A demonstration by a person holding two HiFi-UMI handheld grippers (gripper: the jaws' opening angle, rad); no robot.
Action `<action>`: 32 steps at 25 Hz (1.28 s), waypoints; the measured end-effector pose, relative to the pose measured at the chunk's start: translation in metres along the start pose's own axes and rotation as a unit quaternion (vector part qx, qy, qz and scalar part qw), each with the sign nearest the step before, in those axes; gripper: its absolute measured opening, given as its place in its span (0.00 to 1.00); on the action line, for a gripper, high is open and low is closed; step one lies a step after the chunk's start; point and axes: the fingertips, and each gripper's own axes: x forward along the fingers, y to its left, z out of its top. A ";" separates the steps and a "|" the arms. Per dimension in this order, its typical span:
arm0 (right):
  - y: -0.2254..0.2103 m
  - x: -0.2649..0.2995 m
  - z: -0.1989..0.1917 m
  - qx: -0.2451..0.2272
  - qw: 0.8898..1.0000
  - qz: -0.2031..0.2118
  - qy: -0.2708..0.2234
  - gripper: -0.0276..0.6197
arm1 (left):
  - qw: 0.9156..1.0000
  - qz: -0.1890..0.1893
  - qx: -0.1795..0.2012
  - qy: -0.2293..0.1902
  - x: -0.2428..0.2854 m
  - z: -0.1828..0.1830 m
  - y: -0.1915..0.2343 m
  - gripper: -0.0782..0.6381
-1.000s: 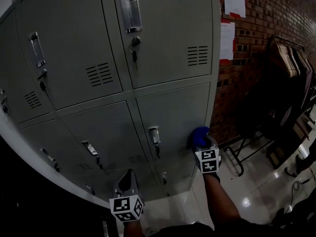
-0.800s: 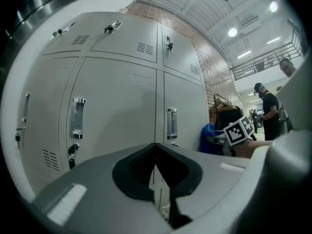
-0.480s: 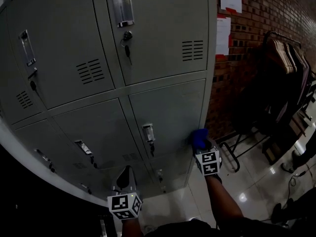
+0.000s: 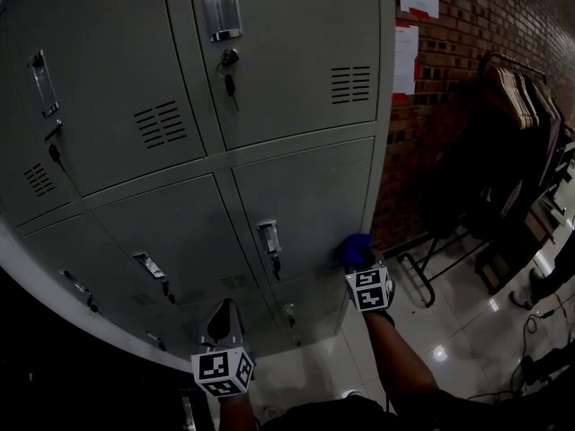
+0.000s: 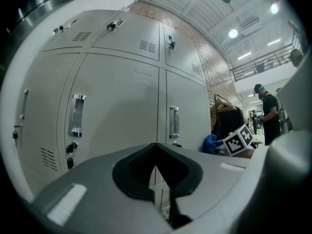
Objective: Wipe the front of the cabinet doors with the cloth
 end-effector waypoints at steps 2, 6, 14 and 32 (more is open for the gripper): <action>0.009 0.000 0.002 -0.004 1.000 0.009 0.000 0.14 | 1.000 -0.004 0.000 0.000 0.001 0.000 -0.001 0.13; 0.035 0.000 0.007 -0.009 0.999 0.030 -0.005 0.14 | 1.000 -0.009 0.001 0.000 0.000 0.000 -0.002 0.13; 0.089 0.002 0.019 -0.019 0.997 0.075 -0.013 0.14 | 1.000 -0.004 -0.002 0.000 -0.008 -0.001 0.011 0.13; 0.197 0.005 0.036 -0.044 0.988 0.149 -0.022 0.14 | 1.000 -0.013 0.005 -0.001 -0.026 0.001 0.031 0.13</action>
